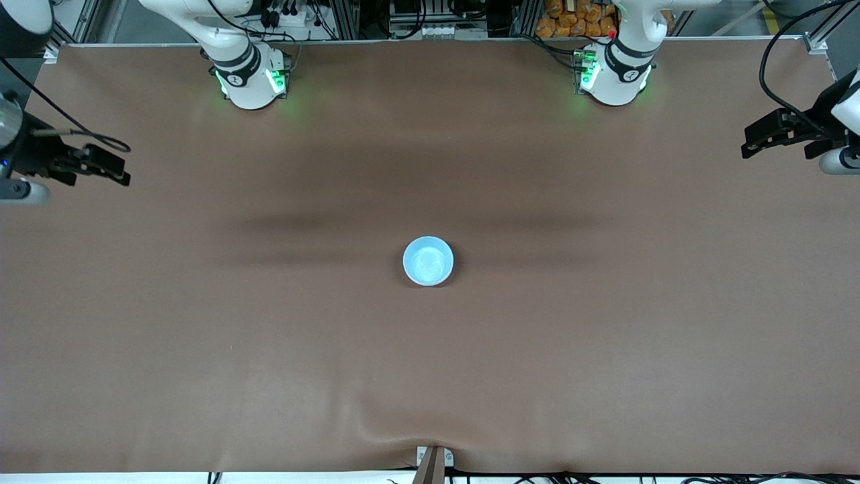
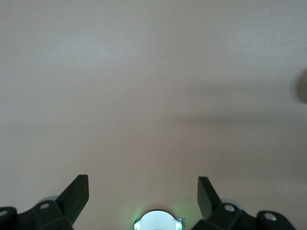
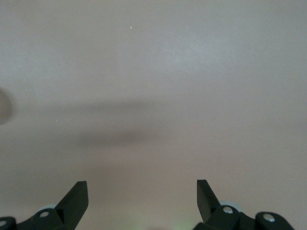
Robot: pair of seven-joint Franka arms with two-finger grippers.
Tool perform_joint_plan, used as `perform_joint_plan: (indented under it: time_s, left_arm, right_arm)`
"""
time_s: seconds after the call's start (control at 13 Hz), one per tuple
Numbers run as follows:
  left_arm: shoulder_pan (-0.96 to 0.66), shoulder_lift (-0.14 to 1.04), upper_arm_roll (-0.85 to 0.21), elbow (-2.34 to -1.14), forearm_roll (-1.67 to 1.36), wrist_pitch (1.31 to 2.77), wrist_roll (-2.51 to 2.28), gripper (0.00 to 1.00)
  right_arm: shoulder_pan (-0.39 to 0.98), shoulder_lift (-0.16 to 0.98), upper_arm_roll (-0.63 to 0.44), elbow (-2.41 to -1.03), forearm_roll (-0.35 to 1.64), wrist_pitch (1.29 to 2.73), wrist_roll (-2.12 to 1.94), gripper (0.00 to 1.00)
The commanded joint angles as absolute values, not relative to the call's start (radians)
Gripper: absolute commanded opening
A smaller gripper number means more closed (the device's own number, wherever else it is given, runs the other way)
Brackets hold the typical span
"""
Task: Stack pink and blue bowls on white bowl
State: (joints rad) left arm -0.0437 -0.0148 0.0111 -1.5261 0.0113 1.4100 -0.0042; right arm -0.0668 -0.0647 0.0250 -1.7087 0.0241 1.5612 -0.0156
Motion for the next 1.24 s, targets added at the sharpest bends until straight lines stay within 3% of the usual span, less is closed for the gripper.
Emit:
perform_joint_plan:
  time_s: [0.0, 0.46, 1.16]
  left_arm:
    - [-0.044, -0.012, 0.011, -1.514, 0.006, 1.396, 0.002, 1.00]
    - [-0.044, -0.012, 0.012, -1.514, 0.008, 1.394, 0.003, 1.00]
    - [-0.041, -0.011, 0.012, -1.514, 0.006, 1.396, 0.003, 1.00]
  right_arm:
    - [-0.077, -0.078, 0.038, -1.671, 0.023, 1.516, -0.020, 1.00]
    - [-0.072, -0.077, 0.038, -1.611, 0.020, 1.428, 0.014, 1.00]
    - [-0.077, -0.071, 0.040, -1.612, 0.025, 1.425, 0.021, 1.00]
